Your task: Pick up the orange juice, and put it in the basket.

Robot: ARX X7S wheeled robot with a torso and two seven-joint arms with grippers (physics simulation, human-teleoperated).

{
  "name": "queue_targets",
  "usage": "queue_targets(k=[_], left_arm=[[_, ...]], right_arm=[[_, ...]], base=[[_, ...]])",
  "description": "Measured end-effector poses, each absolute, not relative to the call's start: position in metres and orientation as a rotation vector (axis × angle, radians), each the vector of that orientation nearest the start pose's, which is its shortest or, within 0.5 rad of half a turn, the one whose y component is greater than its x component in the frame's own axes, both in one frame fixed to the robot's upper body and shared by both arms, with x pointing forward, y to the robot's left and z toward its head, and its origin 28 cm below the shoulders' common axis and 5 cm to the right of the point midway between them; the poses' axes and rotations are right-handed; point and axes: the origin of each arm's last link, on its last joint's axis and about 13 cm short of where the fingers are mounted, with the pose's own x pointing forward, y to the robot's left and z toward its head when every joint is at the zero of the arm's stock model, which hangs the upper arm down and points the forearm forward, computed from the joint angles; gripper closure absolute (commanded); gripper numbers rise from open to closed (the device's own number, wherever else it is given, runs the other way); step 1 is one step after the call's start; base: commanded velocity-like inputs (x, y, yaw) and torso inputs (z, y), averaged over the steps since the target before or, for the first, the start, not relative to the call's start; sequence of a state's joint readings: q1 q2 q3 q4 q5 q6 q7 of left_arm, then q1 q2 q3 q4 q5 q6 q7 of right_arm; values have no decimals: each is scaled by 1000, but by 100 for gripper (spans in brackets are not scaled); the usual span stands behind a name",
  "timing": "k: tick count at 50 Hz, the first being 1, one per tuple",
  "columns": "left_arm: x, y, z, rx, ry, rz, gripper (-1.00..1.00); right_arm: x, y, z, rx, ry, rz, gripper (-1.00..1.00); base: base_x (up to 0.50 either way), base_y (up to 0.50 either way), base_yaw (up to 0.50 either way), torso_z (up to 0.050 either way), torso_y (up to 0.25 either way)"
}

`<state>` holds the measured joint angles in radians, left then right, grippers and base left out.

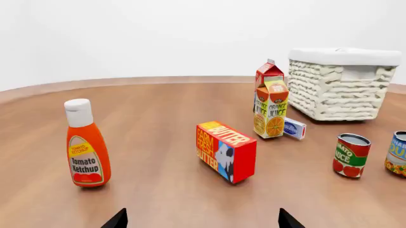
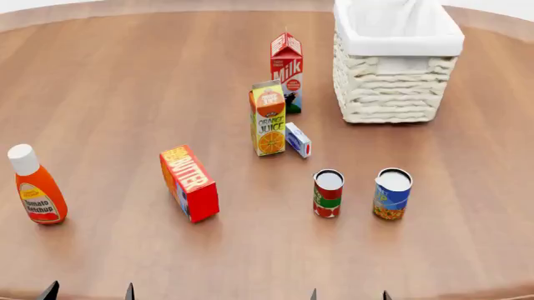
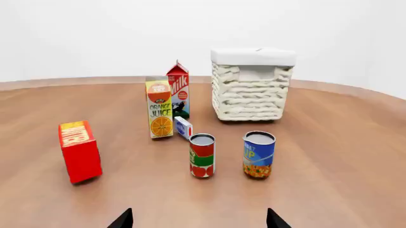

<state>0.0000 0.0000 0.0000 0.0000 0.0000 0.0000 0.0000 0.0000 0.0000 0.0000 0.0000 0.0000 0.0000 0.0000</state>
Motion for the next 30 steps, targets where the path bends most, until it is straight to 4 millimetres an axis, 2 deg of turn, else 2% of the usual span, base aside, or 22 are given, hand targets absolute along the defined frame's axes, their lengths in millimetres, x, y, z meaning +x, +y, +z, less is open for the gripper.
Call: queue_targets(k=[16, 30], left_arm=[[211, 205, 13, 0, 0, 0, -100], [210, 205, 13, 0, 0, 0, -100]], right_arm=[[216, -97, 25, -22, -12, 12, -100], [219, -97, 29, -30, -17, 18, -100]], base=[[8, 0, 0, 0, 0], [164, 0, 0, 0, 0]])
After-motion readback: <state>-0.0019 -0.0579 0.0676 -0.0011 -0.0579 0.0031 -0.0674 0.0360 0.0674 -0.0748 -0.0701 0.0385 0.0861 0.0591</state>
